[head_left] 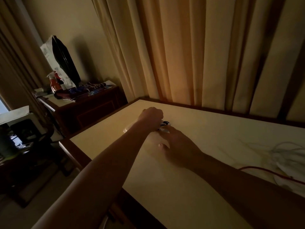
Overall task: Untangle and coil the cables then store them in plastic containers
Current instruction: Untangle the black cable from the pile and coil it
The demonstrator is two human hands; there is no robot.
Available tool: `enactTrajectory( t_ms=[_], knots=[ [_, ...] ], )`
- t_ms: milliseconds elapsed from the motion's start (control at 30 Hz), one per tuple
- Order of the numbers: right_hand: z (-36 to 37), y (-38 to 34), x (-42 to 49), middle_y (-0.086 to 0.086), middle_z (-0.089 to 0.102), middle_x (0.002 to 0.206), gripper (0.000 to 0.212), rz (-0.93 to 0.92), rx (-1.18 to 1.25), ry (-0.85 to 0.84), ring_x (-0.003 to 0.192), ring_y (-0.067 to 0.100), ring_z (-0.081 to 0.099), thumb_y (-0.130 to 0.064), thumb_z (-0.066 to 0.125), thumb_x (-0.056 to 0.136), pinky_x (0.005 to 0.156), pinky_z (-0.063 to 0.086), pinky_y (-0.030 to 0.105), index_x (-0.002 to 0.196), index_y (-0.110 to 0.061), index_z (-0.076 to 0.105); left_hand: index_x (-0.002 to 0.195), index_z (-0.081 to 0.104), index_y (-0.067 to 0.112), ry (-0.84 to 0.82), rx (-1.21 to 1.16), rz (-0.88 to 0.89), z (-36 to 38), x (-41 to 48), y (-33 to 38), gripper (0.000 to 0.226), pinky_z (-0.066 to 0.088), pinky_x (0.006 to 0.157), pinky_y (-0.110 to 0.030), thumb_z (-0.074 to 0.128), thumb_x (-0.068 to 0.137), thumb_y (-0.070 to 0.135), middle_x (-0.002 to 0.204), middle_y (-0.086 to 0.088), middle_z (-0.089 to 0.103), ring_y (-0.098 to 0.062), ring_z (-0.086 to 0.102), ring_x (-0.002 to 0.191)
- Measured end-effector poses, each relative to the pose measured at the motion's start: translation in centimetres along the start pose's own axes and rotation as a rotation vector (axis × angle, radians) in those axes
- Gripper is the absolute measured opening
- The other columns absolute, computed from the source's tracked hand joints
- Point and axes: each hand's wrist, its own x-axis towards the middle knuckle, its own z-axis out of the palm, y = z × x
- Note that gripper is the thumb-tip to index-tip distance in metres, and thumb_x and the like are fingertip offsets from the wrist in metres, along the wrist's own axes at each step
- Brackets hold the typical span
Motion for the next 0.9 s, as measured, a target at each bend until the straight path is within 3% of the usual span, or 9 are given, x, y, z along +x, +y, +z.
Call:
enactTrajectory(
  t_ms=[133,300,367,500,633,667,800,900],
  knots=[
    [-2.5,0.6,-1.7,-0.003,0.029,0.164,0.058,0.043,0.007,-0.002,0.151,0.013,0.025,-0.031,0.049,0.105,0.117,0.02,0.024,0.158,-0.022,0.028,0.126,0.067,0.02,0.062,-0.029,-0.014,-1.2,-1.3,-1.0,0.028,0.046,0.091,-0.036,0.055,0.101,0.018,0.126,-0.003,0.067,-0.024,0.059,0.118],
    [-8.9,2.5,-7.6,-0.003,0.043,0.156,0.05,0.166,-0.075,0.095,0.142,0.015,0.041,-0.034,0.046,0.105,0.113,0.033,0.029,0.154,-0.024,0.039,0.12,0.074,0.019,0.422,-0.297,0.066,-5.3,-6.4,5.1,0.028,0.055,0.093,-0.035,0.055,0.1,0.012,0.118,-0.001,0.075,-0.02,0.068,0.109],
    [-12.0,3.3,-11.5,-0.003,0.049,0.152,0.048,0.208,-0.1,0.134,0.139,0.016,0.045,-0.033,0.048,0.105,0.112,0.037,0.03,0.151,-0.025,0.044,0.119,0.075,0.019,0.472,-0.522,0.134,-6.9,-9.7,9.4,0.027,0.053,0.091,-0.031,0.055,0.101,0.015,0.113,0.002,0.077,-0.017,0.069,0.103],
    [-17.5,4.9,-19.9,-0.006,0.068,0.128,0.032,0.297,-0.155,0.212,0.114,0.011,0.062,-0.03,0.055,0.101,0.095,0.049,0.027,0.131,-0.027,0.065,0.115,0.077,0.023,0.408,-0.822,0.27,-9.0,-14.5,17.4,0.023,0.045,0.081,-0.013,0.061,0.1,0.018,0.103,0.013,0.076,-0.001,0.064,0.09],
    [-21.4,6.9,-26.2,-0.009,0.075,0.102,0.018,0.368,-0.191,0.221,0.09,0.006,0.067,-0.031,0.062,0.098,0.084,0.054,0.03,0.109,-0.027,0.075,0.114,0.078,0.023,0.331,-0.902,0.388,-9.7,-16.6,23.7,0.021,0.04,0.079,-0.001,0.063,0.1,0.02,0.101,0.015,0.074,0.004,0.062,0.09],
    [-21.8,7.5,-26.9,-0.009,0.075,0.099,0.015,0.382,-0.198,0.18,0.087,0.005,0.067,-0.031,0.064,0.097,0.084,0.055,0.032,0.106,-0.028,0.075,0.113,0.078,0.022,0.306,-0.893,0.41,-9.5,-16.5,24.5,0.02,0.042,0.078,-0.002,0.063,0.1,0.021,0.103,0.013,0.075,0.003,0.062,0.089],
    [-23.5,10.0,-31.5,-0.011,0.073,0.095,0.014,0.449,-0.245,0.053,0.087,0.004,0.066,-0.039,0.065,0.095,0.082,0.055,0.033,0.101,-0.031,0.075,0.104,0.079,0.024,0.181,-0.895,0.458,-9.8,-17.5,28.4,0.022,0.055,0.079,-0.03,0.064,0.099,0.04,0.094,0.012,0.076,0.0,0.065,0.081],
    [-23.9,11.0,-33.6,-0.016,0.071,0.095,0.02,0.48,-0.191,0.042,0.088,0.0,0.064,-0.046,0.065,0.093,0.076,0.051,0.022,0.103,-0.033,0.076,0.102,0.073,0.029,0.067,-0.917,0.457,-10.0,-18.0,29.8,0.027,0.048,0.067,-0.016,0.075,0.088,0.051,0.091,0.013,0.07,0.007,0.059,0.074]
  ],
)
